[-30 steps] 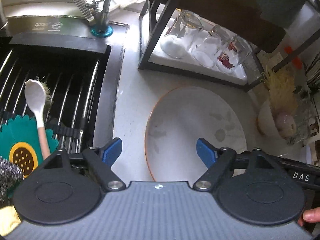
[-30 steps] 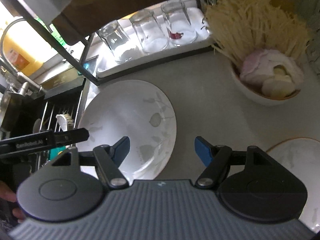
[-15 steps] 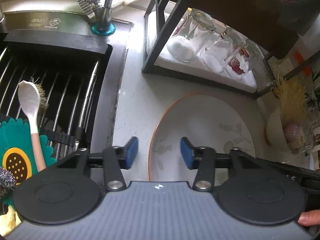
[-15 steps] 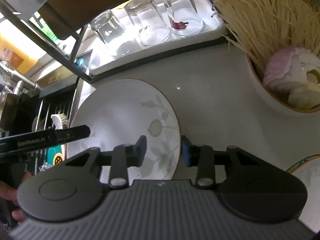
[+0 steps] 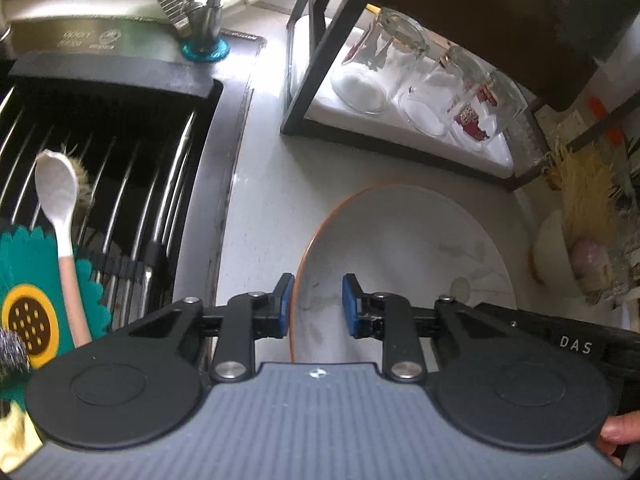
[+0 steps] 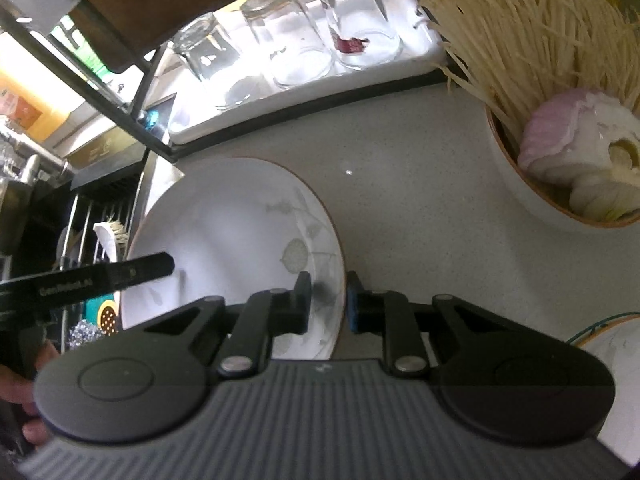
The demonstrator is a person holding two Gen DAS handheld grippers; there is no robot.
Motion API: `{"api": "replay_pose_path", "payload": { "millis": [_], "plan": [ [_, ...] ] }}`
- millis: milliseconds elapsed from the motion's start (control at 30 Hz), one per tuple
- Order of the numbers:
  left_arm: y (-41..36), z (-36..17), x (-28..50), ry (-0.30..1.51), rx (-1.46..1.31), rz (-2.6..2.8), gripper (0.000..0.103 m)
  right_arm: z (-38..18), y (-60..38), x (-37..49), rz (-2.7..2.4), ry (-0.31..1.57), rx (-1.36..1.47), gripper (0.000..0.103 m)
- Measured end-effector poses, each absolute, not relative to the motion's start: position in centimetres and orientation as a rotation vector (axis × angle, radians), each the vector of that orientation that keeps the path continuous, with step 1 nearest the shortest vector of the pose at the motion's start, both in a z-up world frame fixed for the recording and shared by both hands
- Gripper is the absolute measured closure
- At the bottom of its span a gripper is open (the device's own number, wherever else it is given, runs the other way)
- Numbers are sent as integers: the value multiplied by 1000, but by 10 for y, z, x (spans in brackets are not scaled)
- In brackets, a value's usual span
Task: Organize plates and bowls
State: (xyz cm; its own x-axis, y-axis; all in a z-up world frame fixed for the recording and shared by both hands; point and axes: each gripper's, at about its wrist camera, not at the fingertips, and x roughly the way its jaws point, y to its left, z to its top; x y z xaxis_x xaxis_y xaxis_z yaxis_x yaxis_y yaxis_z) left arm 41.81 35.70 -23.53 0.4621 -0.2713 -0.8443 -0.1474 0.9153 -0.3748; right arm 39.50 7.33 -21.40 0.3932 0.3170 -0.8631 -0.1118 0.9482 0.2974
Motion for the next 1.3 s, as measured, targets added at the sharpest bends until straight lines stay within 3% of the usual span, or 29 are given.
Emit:
{"api": "replay_pose_path", "payload": {
  "millis": [800,1300],
  "plan": [
    [317,-140,367,986,-385,-208,73,-135,22,317,271,931,276,82],
    [234,-125,331,988,-358,-286,73,-114,-51,274,217,863,312,82]
  ]
}}
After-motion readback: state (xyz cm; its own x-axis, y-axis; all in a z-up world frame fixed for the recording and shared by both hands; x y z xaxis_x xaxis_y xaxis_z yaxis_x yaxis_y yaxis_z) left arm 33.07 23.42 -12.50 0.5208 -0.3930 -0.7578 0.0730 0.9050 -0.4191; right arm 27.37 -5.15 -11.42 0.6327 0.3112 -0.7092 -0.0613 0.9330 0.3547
